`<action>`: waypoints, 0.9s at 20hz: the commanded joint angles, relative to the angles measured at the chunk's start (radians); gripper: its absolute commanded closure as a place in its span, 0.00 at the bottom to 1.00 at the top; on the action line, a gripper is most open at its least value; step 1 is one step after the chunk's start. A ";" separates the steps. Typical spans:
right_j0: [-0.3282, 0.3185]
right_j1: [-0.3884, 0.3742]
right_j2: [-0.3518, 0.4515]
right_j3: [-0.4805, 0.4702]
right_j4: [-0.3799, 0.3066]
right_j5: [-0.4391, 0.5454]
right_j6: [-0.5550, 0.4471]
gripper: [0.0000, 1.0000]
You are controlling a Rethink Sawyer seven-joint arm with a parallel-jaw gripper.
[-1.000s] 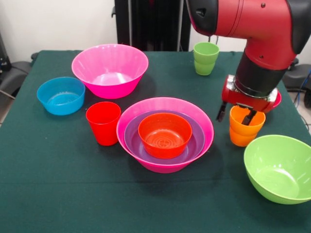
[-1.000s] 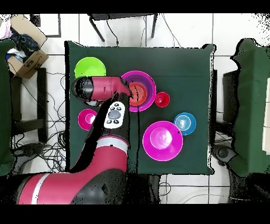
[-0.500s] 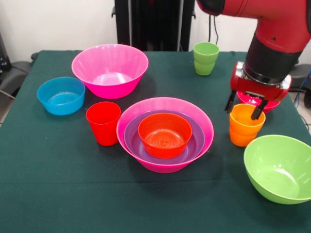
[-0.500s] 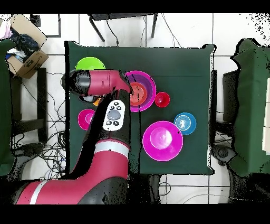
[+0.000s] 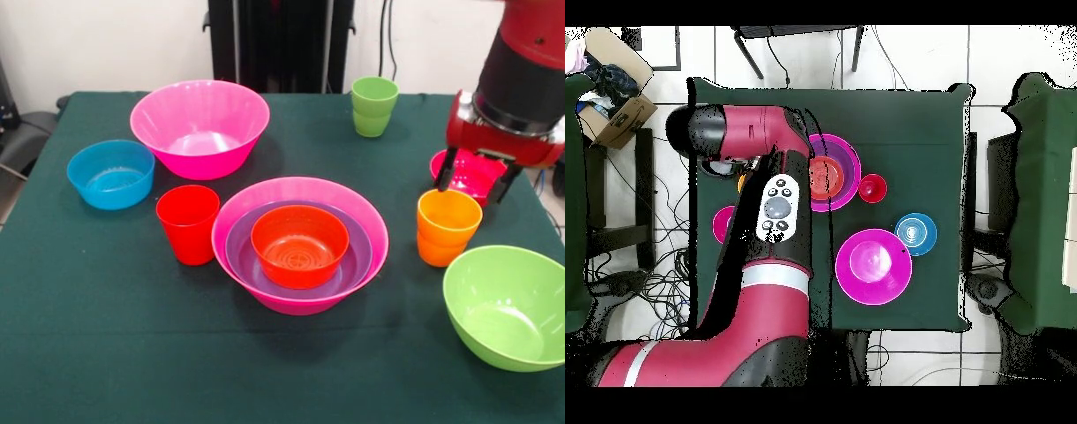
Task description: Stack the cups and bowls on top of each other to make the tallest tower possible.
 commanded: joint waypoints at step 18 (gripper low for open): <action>-0.085 0.019 0.163 0.038 -0.022 -0.041 -0.072 0.00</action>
